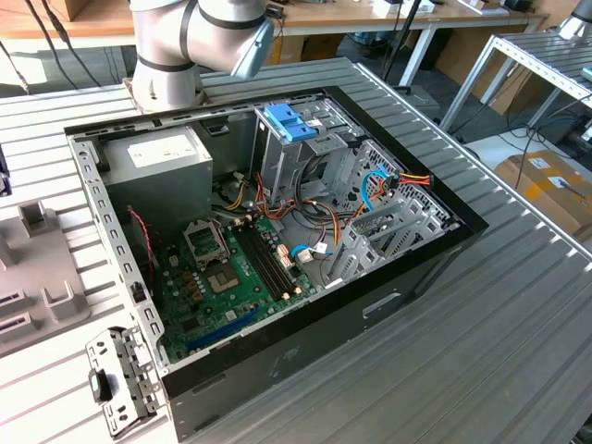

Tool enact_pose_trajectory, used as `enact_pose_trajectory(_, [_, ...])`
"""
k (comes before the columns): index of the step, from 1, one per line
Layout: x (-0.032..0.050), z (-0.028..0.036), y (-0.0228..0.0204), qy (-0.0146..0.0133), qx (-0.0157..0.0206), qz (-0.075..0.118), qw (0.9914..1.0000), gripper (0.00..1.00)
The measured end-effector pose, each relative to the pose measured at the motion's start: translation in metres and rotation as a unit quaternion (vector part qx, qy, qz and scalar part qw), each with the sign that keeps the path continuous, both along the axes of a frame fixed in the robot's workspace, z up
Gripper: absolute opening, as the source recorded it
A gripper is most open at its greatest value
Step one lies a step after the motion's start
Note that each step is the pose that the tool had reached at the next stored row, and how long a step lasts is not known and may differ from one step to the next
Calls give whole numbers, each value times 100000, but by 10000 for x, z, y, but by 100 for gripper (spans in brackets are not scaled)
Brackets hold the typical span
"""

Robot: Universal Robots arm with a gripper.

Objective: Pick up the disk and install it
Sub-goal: 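Pick up the disk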

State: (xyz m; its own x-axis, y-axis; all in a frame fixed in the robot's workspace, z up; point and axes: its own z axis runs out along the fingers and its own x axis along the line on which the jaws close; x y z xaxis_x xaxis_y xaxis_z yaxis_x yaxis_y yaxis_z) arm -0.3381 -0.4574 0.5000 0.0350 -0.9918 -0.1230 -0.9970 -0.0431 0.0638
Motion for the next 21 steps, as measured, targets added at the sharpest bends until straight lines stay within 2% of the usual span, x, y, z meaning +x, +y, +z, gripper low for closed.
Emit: enact_pose_trajectory(21, [218,-3,-9,-5,1,-1,100000,36])
